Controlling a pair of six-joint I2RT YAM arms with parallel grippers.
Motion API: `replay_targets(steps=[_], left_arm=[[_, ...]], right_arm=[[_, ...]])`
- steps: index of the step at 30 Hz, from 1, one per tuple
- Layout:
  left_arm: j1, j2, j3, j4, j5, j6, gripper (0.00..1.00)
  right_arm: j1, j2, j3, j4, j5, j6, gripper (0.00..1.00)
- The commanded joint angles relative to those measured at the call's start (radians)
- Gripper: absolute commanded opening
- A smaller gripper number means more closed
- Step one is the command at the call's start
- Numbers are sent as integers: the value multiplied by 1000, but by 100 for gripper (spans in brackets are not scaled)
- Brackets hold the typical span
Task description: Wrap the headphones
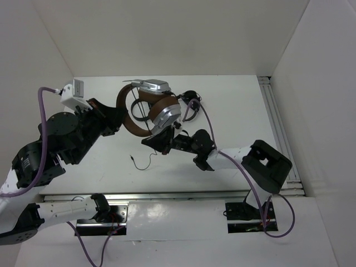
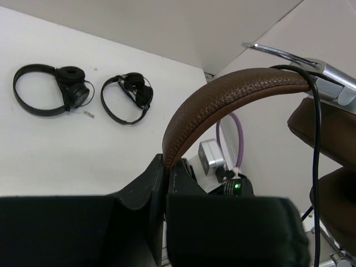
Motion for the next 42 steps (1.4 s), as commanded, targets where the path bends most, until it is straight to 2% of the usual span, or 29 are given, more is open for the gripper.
replay_targets(steps=[1, 7, 10, 14, 16, 23, 26, 33, 42], left_arm=[[2, 21, 107, 84, -48, 20, 0], [2, 84, 208, 62, -109, 79, 0], [2, 134, 311, 15, -138, 121, 0], [2, 164, 388, -8, -179, 158, 0], [2, 164, 388, -8, -198, 167, 0], [2, 154, 303, 15, -218, 129, 0], [2, 144, 268, 50, -218, 119, 0], [2, 153, 268, 50, -206, 119, 0], [2, 185, 332, 50, -325, 222, 0]], right_arm=[[21, 19, -10, 170, -14, 7, 0], [41, 68, -38, 239, -14, 43, 0], [41, 80, -63, 314, -24, 88, 0], [41, 114, -52, 431, -130, 187, 0], [55, 129, -43, 484, -155, 238, 3], [127, 139, -43, 548, -155, 257, 12], [136, 148, -11, 598, -179, 300, 27], [187, 158, 26, 598, -198, 315, 29], [238, 131, -9, 598, -198, 294, 32]])
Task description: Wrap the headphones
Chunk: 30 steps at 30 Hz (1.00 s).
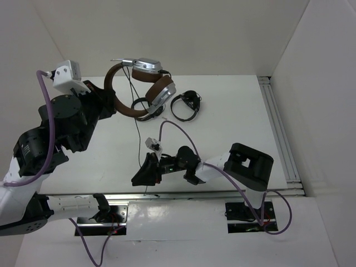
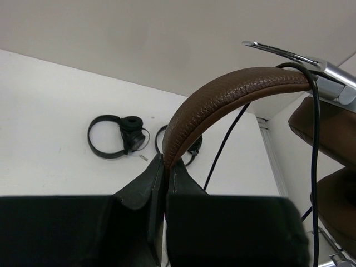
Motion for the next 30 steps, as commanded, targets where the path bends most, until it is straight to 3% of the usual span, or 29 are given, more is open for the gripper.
replay_targets(steps=[1, 4, 5, 8, 9, 16, 26, 30], left_arm=[[2, 13, 51, 128, -79, 42, 0], [2, 22, 70, 139, -104, 64, 0], [2, 31, 70, 148, -104, 64, 0], [2, 31, 47, 165, -154, 105, 0], [2, 31, 47, 179, -182, 124, 0], [69, 86, -15, 240, -222, 196, 0], [273, 120, -125, 256, -113, 219, 0], [282, 139, -215, 274, -151, 243, 0]], right_arm=[[30, -33, -7, 551, -13, -14, 32], [49, -52, -26, 551, 7, -35, 29], [49, -61, -38, 551, 16, -36, 19], [73, -84, -61, 551, 30, -46, 2], [73, -84, -72, 551, 30, -58, 0], [95, -164, -63, 401, 41, -94, 0], [104, -346, -40, -13, 147, -307, 0], [104, -435, 9, -230, 208, -413, 0]])
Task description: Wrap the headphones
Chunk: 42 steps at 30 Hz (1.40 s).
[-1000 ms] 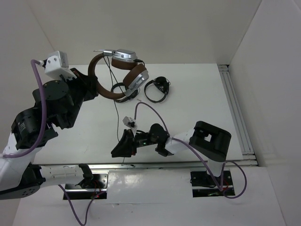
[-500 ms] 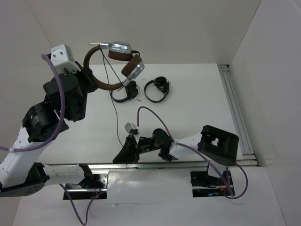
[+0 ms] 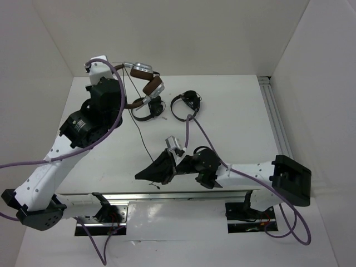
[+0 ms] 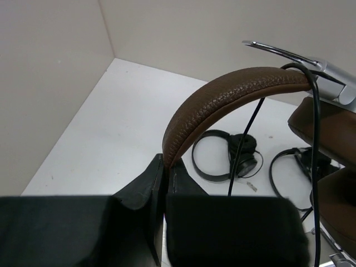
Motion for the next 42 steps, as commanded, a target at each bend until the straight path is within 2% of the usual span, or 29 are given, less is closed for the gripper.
replay_targets(steps=[1, 3, 8, 12, 18, 22, 25, 34, 37, 42], left_arm=[[9, -1, -48, 111, -21, 13, 0], [19, -1, -101, 111, -12, 3, 0], [19, -41, -210, 179, 6, 121, 0], [28, -41, -265, 153, -12, 176, 0], [38, -170, -350, 144, 139, 243, 0], [1, -245, -416, 134, 201, 309, 0], [-36, -291, -439, 124, 222, 357, 0], [-146, -245, -427, 4, 69, 386, 0], [-183, -225, -411, -28, 69, 375, 0], [-197, -256, -411, -65, 167, 375, 0]], right_arm=[[8, -61, 76, -163, 86, -136, 0], [8, -88, 120, -284, 129, -193, 0], [8, -128, 188, -516, 244, -302, 0], [8, -185, 232, -651, 358, -394, 0], [-2, -185, 332, -821, 470, -544, 0], [-13, -194, 383, -927, 536, -656, 0], [-13, -182, 424, -981, 635, -705, 0], [-13, -161, 467, -1006, 823, -840, 0], [-13, -150, 479, -1006, 890, -889, 0], [-13, -150, 479, -963, 999, -995, 0]])
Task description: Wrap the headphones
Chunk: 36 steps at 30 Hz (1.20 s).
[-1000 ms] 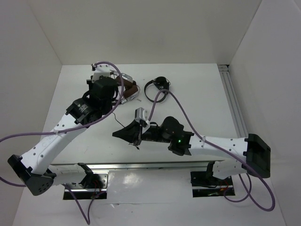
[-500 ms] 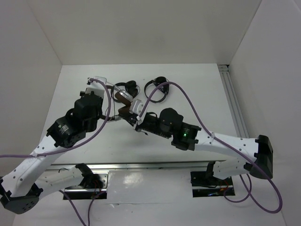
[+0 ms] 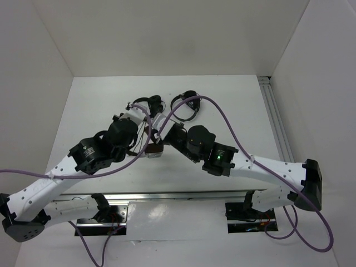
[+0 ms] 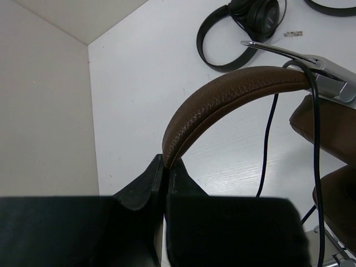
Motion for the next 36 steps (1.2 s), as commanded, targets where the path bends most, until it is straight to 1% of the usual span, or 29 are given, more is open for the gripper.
replay_targets(steps=[1, 3, 4, 6, 7, 8, 10, 12, 15, 17, 21, 23, 25, 26, 27, 28, 31, 34, 36], left_arm=[[-4, -55, 49, 20, 70, 14, 0], [-4, -91, 40, 29, 110, 23, 0], [-4, -101, 40, 29, 171, 44, 0], [-4, -121, 49, 29, 220, 55, 0], [-4, -121, 49, 29, 249, 89, 0], [-14, -121, 49, 29, 315, 101, 0], [-35, -121, 49, 19, 360, 123, 0], [-73, -99, 49, 5, 391, 132, 0], [-96, -52, 74, -35, 446, 143, 0], [-112, -41, 85, -44, 446, 143, 0], [-112, -45, 103, -44, 448, 134, 0], [-112, -84, 112, -44, 458, 134, 0], [-112, -108, 122, -58, 518, 134, 0], [-112, -119, 134, -72, 541, 134, 0], [-112, -133, 134, -72, 578, 134, 0], [-112, -133, 134, -83, 590, 134, 0], [-112, -142, 155, -110, 651, 143, 0], [-112, -154, 155, -110, 662, 153, 0], [-112, -165, 165, -101, 708, 153, 0]], right_arm=[[-15, 2, 48, 39, 101, -105, 0], [-32, 2, 48, 39, 101, -116, 0], [-57, -9, 48, 39, 101, -116, 0], [-69, -9, 48, 39, 78, -116, 0], [-69, -18, 39, 48, 78, -116, 0], [-69, -18, 39, 58, 78, -116, 0], [-69, -28, 29, 87, 68, -139, 3], [-80, -40, 19, 87, 51, -149, 3], [-103, -40, 19, 98, 28, -150, 3], [-138, -49, 19, 98, -15, -150, 3], [-176, -49, 19, 87, -40, -130, 1], [-216, -60, 8, 73, -84, -105, 1], [-254, -72, -4, 73, -133, -76, 1], [-293, -72, -4, 73, -194, -50, 1], [-310, -83, -4, 82, -222, -38, 1], [-325, -83, -4, 82, -269, -25, 1], [-380, -83, -4, 82, -339, 10, 1], [-426, -92, 5, 92, -435, 45, 1], [-460, -92, 5, 92, -500, 79, 1]])
